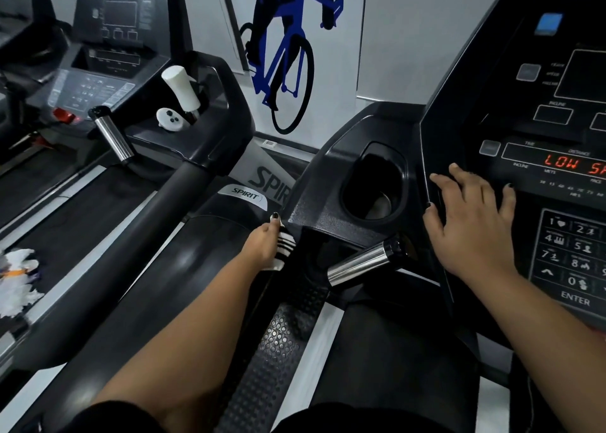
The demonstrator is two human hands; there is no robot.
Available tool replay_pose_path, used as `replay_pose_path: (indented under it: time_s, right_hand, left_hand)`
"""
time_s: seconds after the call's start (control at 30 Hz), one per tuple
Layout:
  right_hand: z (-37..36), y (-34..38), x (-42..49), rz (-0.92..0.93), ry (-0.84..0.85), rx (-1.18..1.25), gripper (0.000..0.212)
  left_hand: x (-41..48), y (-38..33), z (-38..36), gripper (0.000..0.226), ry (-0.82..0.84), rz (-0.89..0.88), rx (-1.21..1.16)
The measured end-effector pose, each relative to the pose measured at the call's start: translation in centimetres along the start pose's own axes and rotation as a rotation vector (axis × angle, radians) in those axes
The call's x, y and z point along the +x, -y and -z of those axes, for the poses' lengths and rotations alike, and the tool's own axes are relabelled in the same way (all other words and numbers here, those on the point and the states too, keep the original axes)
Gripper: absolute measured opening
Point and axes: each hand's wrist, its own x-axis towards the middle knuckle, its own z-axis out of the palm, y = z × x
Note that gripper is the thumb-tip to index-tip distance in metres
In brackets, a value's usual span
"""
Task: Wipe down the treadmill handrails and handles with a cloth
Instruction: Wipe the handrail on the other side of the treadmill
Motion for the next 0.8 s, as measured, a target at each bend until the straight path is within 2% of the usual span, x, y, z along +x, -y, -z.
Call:
replay_pose_path:
  time_s: [0.1, 0.2, 0.27, 0.4, 0.5, 0.53, 0.67, 0.73, 0.8]
  right_hand:
    - [0.1, 0.0, 0.1, -0.007, 0.002, -0.005, 0.051]
    - [0.1, 0.0, 0.1, -0.007, 0.003, -0.014, 0.051]
    - [0.1, 0.1, 0.2, -0.008, -0.002, -0.011, 0.051]
    - [0.1, 0.0, 0.0, 0.000, -0.007, -0.008, 0.052]
    - [0.1, 0.0, -0.1, 0.004, 0.003, -0.013, 0.052]
    - [0.1, 0.0, -0.1, 0.007, 0.008, -0.014, 0.052]
    - [0.1, -0.1, -0.3, 0.009, 0.026, -0.002, 0.048]
    - [0.1, -0.1, -0.3, 0.010, 0.027, -0.004, 0.049]
    - [0.2, 0.0, -0.3, 0.011, 0.030, -0.008, 0.049]
  left_hand:
    - [0.6, -0.6, 0.0, 0.056, 0.043, 0.136, -0.270]
    - [1.1, -0.8, -0.4, 0.044, 0.048, 0.195, -0.413]
    - [0.8, -1.3, -0.4, 0.044, 0.053, 0.203, -0.404]
    - [-0.4, -1.2, -0.2, 0.047, 0.016, 0.163, -0.188]
    - [-1.3, 0.3, 0.3, 0.070, 0.021, 0.069, 0.088]
    - [-1.9, 0.9, 0.4, 0.071, -0.001, 0.037, 0.192]
    - [-6.0, 1.7, -0.3, 0.044, -0.085, -0.152, 0.418]
    - [-7.4, 2.6, -0.7, 0.047, -0.104, -0.232, 0.564]
    - [-8.3, 3.3, -1.4, 0.061, -0.137, -0.285, 0.719]
